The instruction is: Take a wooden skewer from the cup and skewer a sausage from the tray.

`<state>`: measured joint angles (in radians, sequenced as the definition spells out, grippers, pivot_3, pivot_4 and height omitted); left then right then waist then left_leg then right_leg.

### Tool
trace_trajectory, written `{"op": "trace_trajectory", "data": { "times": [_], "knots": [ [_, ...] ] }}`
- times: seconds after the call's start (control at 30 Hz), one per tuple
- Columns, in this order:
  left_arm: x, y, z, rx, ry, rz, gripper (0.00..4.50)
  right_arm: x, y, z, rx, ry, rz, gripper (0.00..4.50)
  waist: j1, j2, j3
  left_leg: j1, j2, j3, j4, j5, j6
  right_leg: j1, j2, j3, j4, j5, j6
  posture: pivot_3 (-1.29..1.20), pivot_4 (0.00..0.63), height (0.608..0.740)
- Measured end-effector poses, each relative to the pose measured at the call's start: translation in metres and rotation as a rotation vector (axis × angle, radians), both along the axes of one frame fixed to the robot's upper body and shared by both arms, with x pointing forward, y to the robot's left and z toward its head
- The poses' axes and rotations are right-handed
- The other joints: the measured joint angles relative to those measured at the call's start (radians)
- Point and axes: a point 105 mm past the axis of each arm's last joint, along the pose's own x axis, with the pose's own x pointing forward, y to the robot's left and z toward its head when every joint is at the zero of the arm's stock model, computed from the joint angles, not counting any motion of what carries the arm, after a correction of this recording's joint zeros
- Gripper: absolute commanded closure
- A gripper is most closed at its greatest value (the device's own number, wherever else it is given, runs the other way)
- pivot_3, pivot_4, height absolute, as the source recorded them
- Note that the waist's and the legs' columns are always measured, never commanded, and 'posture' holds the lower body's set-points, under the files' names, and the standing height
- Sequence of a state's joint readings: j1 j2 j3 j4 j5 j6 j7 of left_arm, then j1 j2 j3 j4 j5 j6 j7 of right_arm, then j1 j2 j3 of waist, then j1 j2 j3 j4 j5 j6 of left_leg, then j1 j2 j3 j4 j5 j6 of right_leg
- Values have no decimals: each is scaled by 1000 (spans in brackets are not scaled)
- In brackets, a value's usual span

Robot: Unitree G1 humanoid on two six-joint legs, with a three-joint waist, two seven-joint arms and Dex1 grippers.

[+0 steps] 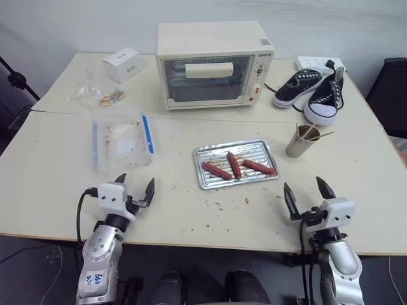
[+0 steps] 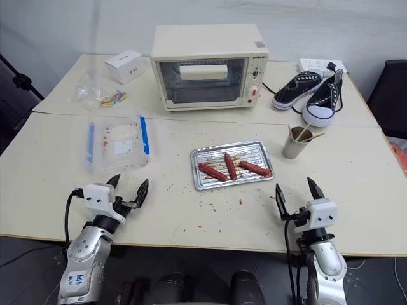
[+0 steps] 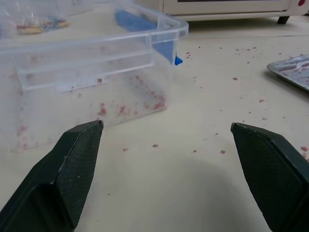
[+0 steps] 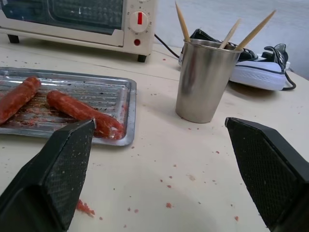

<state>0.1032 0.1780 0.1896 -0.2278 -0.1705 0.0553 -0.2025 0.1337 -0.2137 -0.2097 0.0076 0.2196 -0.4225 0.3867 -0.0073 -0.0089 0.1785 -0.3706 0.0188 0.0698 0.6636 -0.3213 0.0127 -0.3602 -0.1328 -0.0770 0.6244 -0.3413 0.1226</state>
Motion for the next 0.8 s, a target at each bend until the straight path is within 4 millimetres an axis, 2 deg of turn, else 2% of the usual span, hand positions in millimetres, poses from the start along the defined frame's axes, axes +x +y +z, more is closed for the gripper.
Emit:
{"op": "trace_trajectory", "data": {
  "times": [0.1,0.2,0.3,0.37,0.43,0.6,0.73,0.8],
  "knots": [
    [-1,-3,2,-21,17,-86,8,-4,7,8,-6,3,49,0,2,0,0,-1,0,0,0,0,0,0,0,0,0,0,-1,0,150,740],
    [-14,-12,27,-25,-20,-369,8,-22,3,23,-77,36,166,0,6,1,0,-2,0,-1,0,-1,0,0,-1,1,1,-1,-1,0,150,740],
    [-34,-13,45,87,41,-705,8,-46,-19,41,-210,88,246,0,7,3,0,0,0,-2,0,-2,1,3,-1,0,-4,-1,-2,0,150,740],
    [-45,-8,52,121,115,-860,8,-64,-35,41,-353,189,321,0,7,3,0,1,0,-2,0,-2,1,4,0,0,-4,-2,-3,0,150,740],
    [-48,-3,61,128,143,-945,8,-76,-48,40,-399,251,356,0,6,3,0,1,1,-2,0,-2,1,4,0,0,-5,-2,-3,0,150,740],
    [-40,-4,81,140,96,-1052,8,-71,-88,52,-339,220,213,0,3,3,1,1,1,-1,0,-2,1,4,0,0,-4,-1,-3,0,150,740],
    [-36,-19,82,80,79,-1095,8,-58,-90,64,-317,171,223,0,2,3,1,1,1,-1,-1,-2,1,3,1,0,-3,-1,-3,0,150,740],
    [-37,-25,83,47,83,-1111,8,-45,-91,76,-330,195,274,0,1,5,2,1,1,0,0,-2,1,3,1,0,-3,-1,-2,0,150,740]
  ]
}}
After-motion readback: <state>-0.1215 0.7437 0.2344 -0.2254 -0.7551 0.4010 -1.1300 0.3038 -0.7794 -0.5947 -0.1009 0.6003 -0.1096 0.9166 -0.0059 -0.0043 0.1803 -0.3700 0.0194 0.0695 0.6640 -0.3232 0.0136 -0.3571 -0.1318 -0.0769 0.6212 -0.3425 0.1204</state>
